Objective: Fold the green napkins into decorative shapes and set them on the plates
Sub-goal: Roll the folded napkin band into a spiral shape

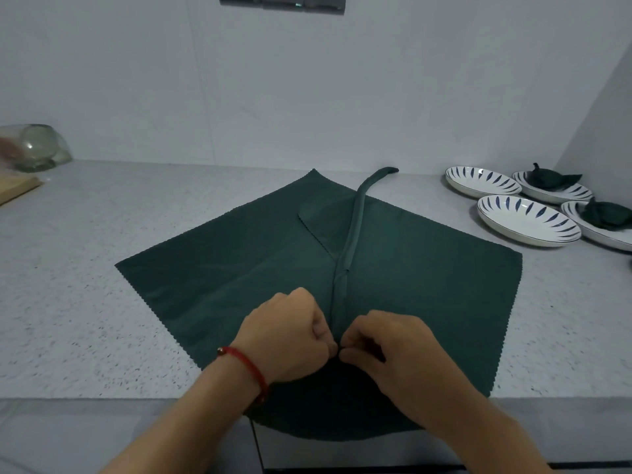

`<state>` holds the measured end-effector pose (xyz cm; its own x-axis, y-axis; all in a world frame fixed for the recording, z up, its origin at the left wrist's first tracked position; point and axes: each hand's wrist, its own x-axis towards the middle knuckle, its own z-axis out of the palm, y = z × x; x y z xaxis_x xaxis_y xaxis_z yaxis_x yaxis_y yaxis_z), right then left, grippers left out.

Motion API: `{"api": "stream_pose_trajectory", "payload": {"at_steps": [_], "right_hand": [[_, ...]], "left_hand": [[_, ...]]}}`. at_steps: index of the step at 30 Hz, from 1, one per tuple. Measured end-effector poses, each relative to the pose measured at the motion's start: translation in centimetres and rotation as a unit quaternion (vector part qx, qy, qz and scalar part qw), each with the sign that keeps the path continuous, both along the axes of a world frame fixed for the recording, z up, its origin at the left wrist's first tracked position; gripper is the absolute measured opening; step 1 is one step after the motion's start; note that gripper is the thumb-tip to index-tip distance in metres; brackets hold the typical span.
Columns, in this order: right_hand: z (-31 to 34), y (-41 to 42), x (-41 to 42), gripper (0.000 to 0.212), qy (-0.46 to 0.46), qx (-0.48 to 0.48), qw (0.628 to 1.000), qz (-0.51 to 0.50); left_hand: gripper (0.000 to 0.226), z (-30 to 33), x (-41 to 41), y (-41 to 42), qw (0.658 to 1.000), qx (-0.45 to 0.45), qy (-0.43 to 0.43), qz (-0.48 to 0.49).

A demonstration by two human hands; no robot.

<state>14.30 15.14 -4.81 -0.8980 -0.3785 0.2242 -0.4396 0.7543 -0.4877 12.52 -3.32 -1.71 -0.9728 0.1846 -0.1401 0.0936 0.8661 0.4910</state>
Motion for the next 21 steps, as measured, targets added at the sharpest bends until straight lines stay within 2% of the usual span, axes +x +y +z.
{"api": "stream_pose_trajectory", "payload": {"at_steps": [2, 6, 11, 13, 14, 16, 18, 19, 21], "right_hand": [[0.1, -0.1, -0.2, 0.008, -0.014, 0.002, 1.000, -0.003], [1.2, -0.2, -1.0, 0.012, -0.079, -0.015, 0.996, -0.023], [2.2, 0.0, -1.7, 0.014, -0.152, -0.056, 0.987, -0.022], [1.8, -0.1, -1.2, 0.005, -0.141, -0.080, 0.986, -0.037], [1.5, -0.2, -0.7, 0.008, -0.122, -0.085, 0.988, -0.040], [0.4, -0.3, -0.1, 0.018, -0.042, -0.039, 0.998, -0.031], [-0.6, -0.5, 0.0, 0.015, 0.041, 0.016, 0.999, -0.025], [-0.7, -0.5, 0.0, 0.010, 0.054, 0.014, 0.998, -0.028], [-0.9, -0.5, -0.3, 0.002, 0.054, -0.009, 0.998, -0.025]], "left_hand": [[0.014, -0.1, 0.5, 0.1, 0.999, -0.023, 0.031, -0.003], [0.011, -0.9, 2.6, 0.4, 0.987, -0.059, 0.151, -0.016], [0.008, -1.3, 2.1, 0.4, 0.979, -0.082, 0.175, -0.062], [0.006, -1.0, 1.5, 0.5, 0.980, -0.088, 0.162, -0.079], [0.006, -0.8, 1.1, 0.5, 0.982, -0.083, 0.152, -0.082], [0.009, -0.1, 0.1, 0.3, 0.988, -0.067, 0.106, -0.086], [0.018, 0.8, -0.9, -0.1, 0.995, -0.040, 0.025, -0.092], [0.019, 1.0, -1.3, -0.3, 0.995, -0.026, -0.004, -0.094], [0.013, 0.9, -1.4, -0.6, 0.996, -0.015, -0.009, -0.088]]}}
